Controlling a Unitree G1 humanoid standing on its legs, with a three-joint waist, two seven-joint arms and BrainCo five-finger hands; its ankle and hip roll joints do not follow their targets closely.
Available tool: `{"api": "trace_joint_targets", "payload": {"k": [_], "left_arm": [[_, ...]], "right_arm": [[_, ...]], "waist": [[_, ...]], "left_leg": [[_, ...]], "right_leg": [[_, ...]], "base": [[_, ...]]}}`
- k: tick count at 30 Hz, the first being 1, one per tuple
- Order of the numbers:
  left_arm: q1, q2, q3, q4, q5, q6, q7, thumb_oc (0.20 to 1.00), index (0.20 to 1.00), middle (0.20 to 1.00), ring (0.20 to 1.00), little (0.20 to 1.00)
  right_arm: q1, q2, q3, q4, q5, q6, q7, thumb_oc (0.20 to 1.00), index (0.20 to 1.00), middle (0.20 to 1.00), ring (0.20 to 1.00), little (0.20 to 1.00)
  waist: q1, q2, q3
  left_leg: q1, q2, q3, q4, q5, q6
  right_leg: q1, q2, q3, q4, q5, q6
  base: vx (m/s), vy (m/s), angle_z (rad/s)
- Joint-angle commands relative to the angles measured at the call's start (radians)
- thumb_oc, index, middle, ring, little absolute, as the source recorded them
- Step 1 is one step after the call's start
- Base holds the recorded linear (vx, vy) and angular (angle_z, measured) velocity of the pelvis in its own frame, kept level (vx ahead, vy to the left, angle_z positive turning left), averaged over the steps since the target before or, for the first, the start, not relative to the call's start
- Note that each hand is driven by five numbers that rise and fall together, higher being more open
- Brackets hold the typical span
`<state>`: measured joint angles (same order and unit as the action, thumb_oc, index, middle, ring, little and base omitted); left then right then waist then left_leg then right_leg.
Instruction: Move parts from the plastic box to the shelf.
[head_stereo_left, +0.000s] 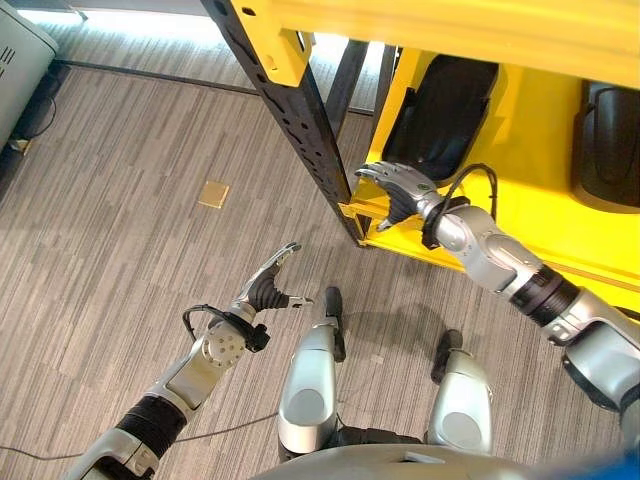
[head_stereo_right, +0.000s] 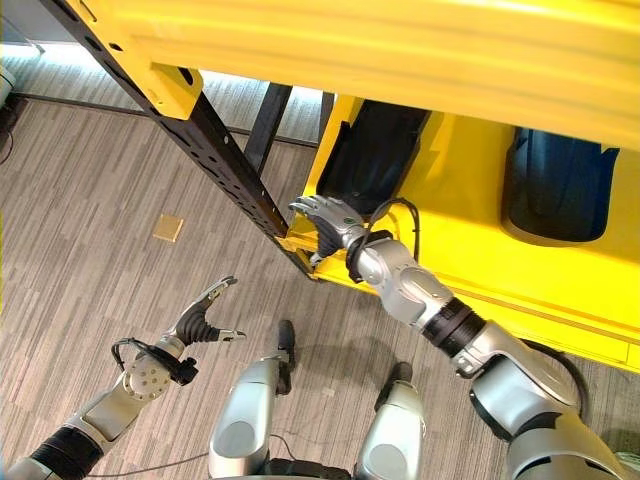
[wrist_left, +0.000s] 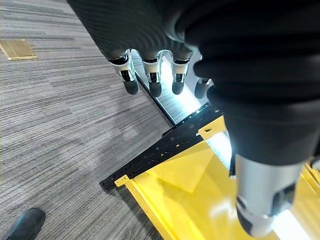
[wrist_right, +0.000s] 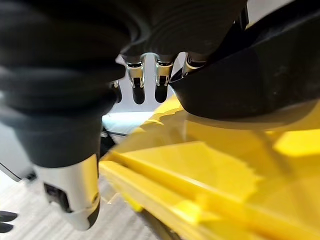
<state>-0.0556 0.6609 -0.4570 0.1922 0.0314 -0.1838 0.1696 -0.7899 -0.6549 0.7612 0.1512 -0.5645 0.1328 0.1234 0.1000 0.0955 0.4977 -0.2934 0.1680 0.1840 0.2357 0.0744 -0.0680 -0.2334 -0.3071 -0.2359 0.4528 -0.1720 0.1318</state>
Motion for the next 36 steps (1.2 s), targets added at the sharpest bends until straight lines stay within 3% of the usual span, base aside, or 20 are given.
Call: {"api": "trace_joint_targets", "payload": {"k": [1, 6, 15, 24, 31, 34, 36], "left_arm": [[0.017, 0.068, 0.053, -0.037, 0.009, -0.051, 0.011, 1.0, 1.0, 1.0, 1.0, 1.0], [0.026, 0.086, 0.064, -0.044, 0.008, -0.054, 0.006, 1.0, 1.0, 1.0, 1.0, 1.0], [0.036, 0.098, 0.062, -0.049, 0.009, -0.046, 0.012, 1.0, 1.0, 1.0, 1.0, 1.0], [0.022, 0.087, 0.04, -0.043, 0.005, -0.032, 0.026, 1.0, 1.0, 1.0, 1.0, 1.0], [0.013, 0.079, 0.026, -0.035, -0.004, -0.035, 0.022, 1.0, 1.0, 1.0, 1.0, 1.0], [0.003, 0.074, 0.015, -0.029, -0.01, -0.033, 0.019, 1.0, 1.0, 1.0, 1.0, 1.0], [0.005, 0.071, 0.011, -0.03, -0.01, -0.033, 0.018, 1.0, 1.0, 1.0, 1.0, 1.0]], "right_arm": [[0.008, -0.046, 0.018, -0.018, -0.055, -0.072, 0.036, 1.0, 1.0, 1.0, 1.0, 1.0], [-0.015, -0.153, 0.055, -0.063, -0.06, -0.131, 0.033, 1.0, 1.0, 1.0, 1.0, 1.0], [-0.062, -0.238, 0.101, -0.12, -0.027, -0.204, -0.002, 1.0, 1.0, 1.0, 1.0, 1.0], [-0.089, -0.216, 0.099, -0.177, -0.016, -0.235, -0.075, 1.0, 1.0, 1.0, 1.0, 1.0], [-0.102, -0.17, 0.099, -0.172, -0.046, -0.248, -0.078, 1.0, 1.0, 1.0, 1.0, 1.0], [-0.117, -0.153, 0.108, -0.166, -0.085, -0.212, -0.095, 1.0, 1.0, 1.0, 1.0, 1.0], [-0.116, -0.146, 0.102, -0.152, -0.135, -0.153, -0.145, 1.0, 1.0, 1.0, 1.0, 1.0]], "waist": [[0.013, -0.036, 0.013], [0.016, -0.049, 0.011], [0.017, -0.057, 0.01], [0.009, -0.047, 0.012], [0.008, -0.033, 0.01], [0.009, -0.029, 0.007], [0.009, -0.027, 0.007]], "left_leg": [[0.062, 0.049, 0.107, 0.067, -0.093, 0.002], [0.06, 0.055, 0.107, 0.067, -0.09, 0.0], [0.059, 0.057, 0.101, 0.075, -0.095, 0.0], [0.057, 0.053, 0.099, 0.076, -0.098, 0.0], [0.061, 0.049, 0.096, 0.075, -0.102, 0.002], [0.061, 0.049, 0.095, 0.075, -0.102, 0.002], [0.063, 0.049, 0.096, 0.074, -0.102, 0.002]], "right_leg": [[0.02, -0.014, -0.071, 0.039, 0.016, -0.003], [0.016, -0.005, -0.07, 0.04, 0.015, -0.004], [0.012, 0.003, -0.067, 0.048, 0.01, -0.008], [0.003, 0.0, -0.062, 0.056, 0.006, -0.009], [0.002, -0.006, -0.063, 0.063, 0.004, -0.009], [0.0, -0.008, -0.064, 0.068, 0.002, -0.01], [-0.001, -0.008, -0.063, 0.067, 0.003, -0.01]], "base": [[-0.01, -0.047, -0.05], [0.0, -0.053, -0.03], [0.01, -0.019, -0.02], [0.0, 0.0, 0.0], [0.0, 0.017, 0.0], [0.0, 0.0, 0.0], [0.0, 0.0, 0.0]]}}
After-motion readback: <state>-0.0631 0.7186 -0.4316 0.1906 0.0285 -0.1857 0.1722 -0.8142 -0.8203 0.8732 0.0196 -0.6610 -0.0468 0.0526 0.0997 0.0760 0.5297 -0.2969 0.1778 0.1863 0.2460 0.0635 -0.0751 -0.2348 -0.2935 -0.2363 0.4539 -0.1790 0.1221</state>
